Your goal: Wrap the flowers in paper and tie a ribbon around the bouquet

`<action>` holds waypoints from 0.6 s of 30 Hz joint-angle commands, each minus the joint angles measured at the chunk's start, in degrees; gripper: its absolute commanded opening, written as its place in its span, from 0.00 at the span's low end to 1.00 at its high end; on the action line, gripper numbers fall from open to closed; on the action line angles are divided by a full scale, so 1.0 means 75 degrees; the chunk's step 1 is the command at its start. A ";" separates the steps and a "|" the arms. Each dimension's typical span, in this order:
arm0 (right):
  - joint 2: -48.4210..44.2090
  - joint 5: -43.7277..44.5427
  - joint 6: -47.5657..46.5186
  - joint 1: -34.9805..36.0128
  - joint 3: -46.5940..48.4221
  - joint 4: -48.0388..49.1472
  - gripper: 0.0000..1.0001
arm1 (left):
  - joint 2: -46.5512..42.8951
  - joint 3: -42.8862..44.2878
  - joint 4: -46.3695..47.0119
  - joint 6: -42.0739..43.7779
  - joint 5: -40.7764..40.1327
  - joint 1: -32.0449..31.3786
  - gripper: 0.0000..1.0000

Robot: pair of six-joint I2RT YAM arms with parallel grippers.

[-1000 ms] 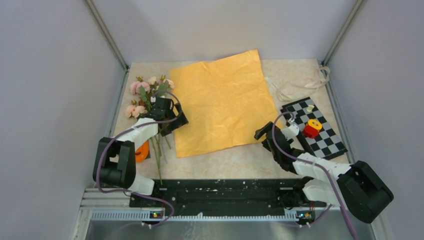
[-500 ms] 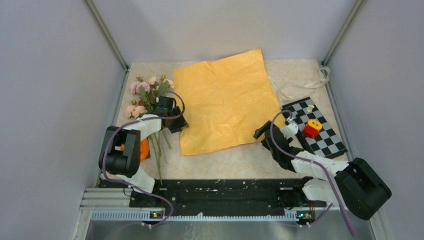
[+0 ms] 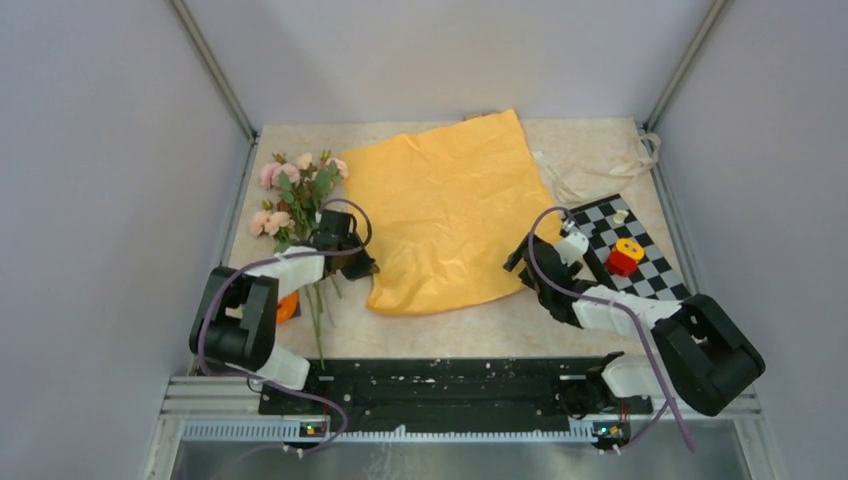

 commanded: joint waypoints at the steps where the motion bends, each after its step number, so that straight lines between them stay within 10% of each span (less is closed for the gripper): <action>1: 0.0701 -0.0247 -0.0589 -0.0364 0.0675 -0.0195 0.98 | -0.0783 -0.0809 -0.0355 -0.1061 -0.0396 -0.0640 0.00; 18: 0.2995 -0.0708 -0.2698 -0.1234 0.2999 0.0256 0.97 | -0.3363 -0.2643 -0.0657 -0.4933 -0.3118 -0.3888 0.03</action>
